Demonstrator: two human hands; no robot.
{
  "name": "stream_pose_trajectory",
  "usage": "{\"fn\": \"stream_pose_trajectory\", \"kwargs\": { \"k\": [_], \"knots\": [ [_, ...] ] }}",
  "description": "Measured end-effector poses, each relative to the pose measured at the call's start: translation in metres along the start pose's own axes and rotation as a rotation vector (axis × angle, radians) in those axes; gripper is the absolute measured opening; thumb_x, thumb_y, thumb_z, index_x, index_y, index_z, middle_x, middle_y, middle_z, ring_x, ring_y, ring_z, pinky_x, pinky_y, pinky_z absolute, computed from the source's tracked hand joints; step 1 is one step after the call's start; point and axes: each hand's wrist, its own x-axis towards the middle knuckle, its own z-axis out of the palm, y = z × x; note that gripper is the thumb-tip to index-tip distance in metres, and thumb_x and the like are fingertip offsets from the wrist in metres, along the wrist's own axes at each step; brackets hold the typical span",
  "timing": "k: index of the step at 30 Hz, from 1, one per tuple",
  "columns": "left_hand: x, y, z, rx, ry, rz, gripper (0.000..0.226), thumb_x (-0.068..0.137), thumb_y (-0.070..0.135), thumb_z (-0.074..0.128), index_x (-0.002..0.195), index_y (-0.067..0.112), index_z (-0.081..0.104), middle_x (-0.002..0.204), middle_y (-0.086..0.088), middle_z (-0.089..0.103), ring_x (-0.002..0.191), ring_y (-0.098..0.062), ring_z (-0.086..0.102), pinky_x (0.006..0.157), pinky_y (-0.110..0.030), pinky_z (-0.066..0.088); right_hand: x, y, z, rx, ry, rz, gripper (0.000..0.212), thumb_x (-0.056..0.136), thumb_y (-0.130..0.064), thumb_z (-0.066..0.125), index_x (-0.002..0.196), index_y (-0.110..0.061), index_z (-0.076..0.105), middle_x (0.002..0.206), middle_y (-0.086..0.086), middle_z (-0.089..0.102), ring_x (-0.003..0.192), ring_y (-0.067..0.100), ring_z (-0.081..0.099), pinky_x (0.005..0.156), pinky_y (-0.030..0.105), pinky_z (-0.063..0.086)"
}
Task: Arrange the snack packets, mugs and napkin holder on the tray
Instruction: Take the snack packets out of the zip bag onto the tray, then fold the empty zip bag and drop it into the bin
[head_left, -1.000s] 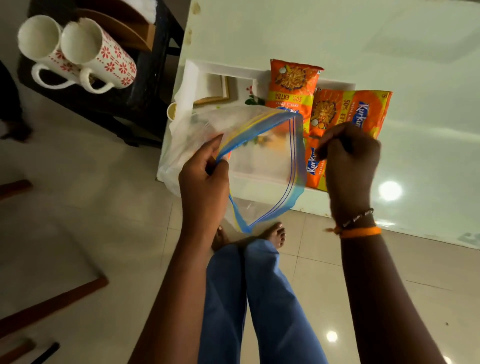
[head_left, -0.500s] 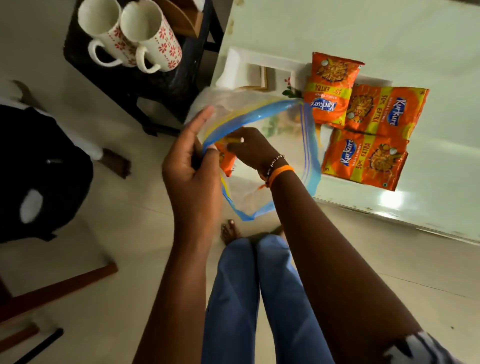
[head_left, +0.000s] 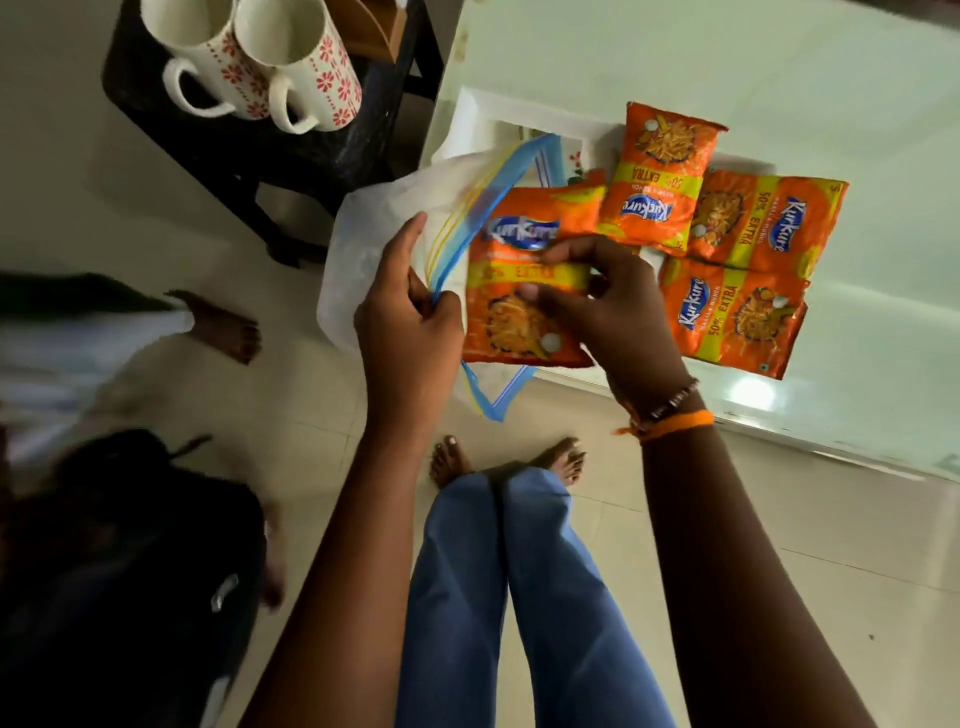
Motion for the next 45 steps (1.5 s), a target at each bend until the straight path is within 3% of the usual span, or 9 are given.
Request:
{"fn": "stream_pose_trajectory", "kwargs": {
  "k": [7, 14, 19, 23, 30, 33, 36, 40, 45],
  "knots": [
    [0.004, -0.003, 0.014, 0.047, -0.015, -0.002, 0.059, 0.076, -0.005, 0.048, 0.130, 0.018, 0.050, 0.056, 0.009, 0.032, 0.049, 0.000, 0.041, 0.058, -0.004, 0.037, -0.020, 0.039, -0.072, 0.412, 0.247, 0.132, 0.024, 0.083, -0.004, 0.061, 0.084, -0.026, 0.051, 0.103, -0.003, 0.060, 0.085, 0.014, 0.064, 0.067, 0.037, 0.055],
    [0.003, -0.009, 0.019, 0.068, -0.052, 0.005, 0.059, 0.077, -0.004, 0.048, 0.131, 0.020, 0.049, 0.057, 0.009, 0.033, 0.050, -0.002, 0.041, 0.059, -0.008, 0.039, 0.031, 0.080, -0.066, 0.154, 0.206, 0.240, 0.034, 0.083, 0.001, 0.059, 0.089, -0.028, 0.043, 0.126, 0.013, 0.049, 0.082, 0.019, 0.057, 0.048, 0.018, 0.053],
    [0.001, -0.010, 0.023, 0.068, -0.099, -0.029, 0.062, 0.078, -0.004, 0.049, 0.135, 0.022, 0.045, 0.058, 0.007, 0.034, 0.051, -0.004, 0.040, 0.066, -0.021, 0.043, 0.054, 0.100, -0.057, -0.162, 0.214, 0.264, 0.036, 0.082, 0.002, 0.055, 0.116, -0.007, 0.050, 0.132, 0.021, 0.049, 0.107, 0.035, 0.055, 0.088, 0.041, 0.051],
    [0.000, -0.012, 0.027, 0.030, -0.163, -0.059, 0.067, 0.078, -0.003, 0.051, 0.138, 0.025, 0.039, 0.059, 0.008, 0.033, 0.050, -0.004, 0.039, 0.065, -0.023, 0.045, 0.015, 0.095, -0.051, -0.536, 0.433, 0.041, 0.037, 0.076, 0.012, 0.053, 0.110, 0.000, 0.058, 0.127, 0.022, 0.049, 0.117, 0.034, 0.049, 0.084, 0.014, 0.034],
    [-0.006, -0.012, 0.037, 0.010, -0.341, -0.137, 0.081, 0.078, 0.004, 0.056, 0.145, 0.032, 0.018, 0.062, 0.006, 0.037, 0.057, -0.014, 0.052, 0.068, -0.027, 0.055, -0.055, 0.095, 0.018, 0.173, -0.211, 0.321, 0.064, 0.073, 0.008, 0.069, 0.131, -0.002, 0.043, 0.137, 0.018, 0.049, 0.120, 0.022, 0.051, 0.098, 0.026, 0.049],
    [-0.011, -0.011, 0.041, -0.078, -0.426, -0.191, 0.088, 0.080, 0.011, 0.062, 0.145, 0.035, 0.009, 0.069, 0.004, 0.047, 0.071, -0.026, 0.064, 0.081, -0.042, 0.057, -0.057, 0.090, 0.052, 0.506, -0.004, 0.291, 0.056, 0.078, 0.003, 0.065, 0.130, -0.005, 0.045, 0.129, 0.018, 0.055, 0.120, 0.031, 0.050, 0.108, 0.054, 0.038],
    [-0.005, -0.012, 0.042, -0.171, -0.444, -0.209, 0.082, 0.084, 0.022, 0.064, 0.146, 0.030, 0.011, 0.078, 0.008, 0.054, 0.068, -0.008, 0.064, 0.077, -0.037, 0.056, -0.041, 0.083, 0.051, 0.705, 0.226, 0.286, 0.023, 0.089, -0.010, 0.053, 0.111, -0.014, 0.060, 0.110, 0.011, 0.064, 0.107, 0.022, 0.058, 0.098, 0.043, 0.046],
    [0.029, -0.020, 0.025, -0.040, -0.161, -0.096, 0.058, 0.086, 0.018, 0.061, 0.139, 0.017, 0.035, 0.095, 0.006, 0.056, 0.080, -0.002, 0.057, 0.076, -0.016, 0.047, -0.022, 0.084, 0.006, 0.768, 0.070, 0.211, 0.022, 0.091, -0.012, 0.045, 0.107, -0.010, 0.060, 0.104, 0.006, 0.068, 0.100, 0.020, 0.065, 0.076, 0.019, 0.051],
    [0.062, -0.048, 0.004, 0.238, -0.218, -0.211, 0.089, 0.075, 0.039, 0.072, 0.146, 0.018, 0.021, 0.147, -0.007, 0.036, 0.133, -0.022, 0.038, 0.110, -0.040, 0.034, -0.009, 0.077, -0.050, 0.725, -0.132, 0.178, 0.026, 0.091, -0.012, 0.039, 0.079, -0.017, 0.062, 0.076, -0.004, 0.071, 0.084, 0.015, 0.063, 0.084, 0.031, 0.044]
  ]
}}
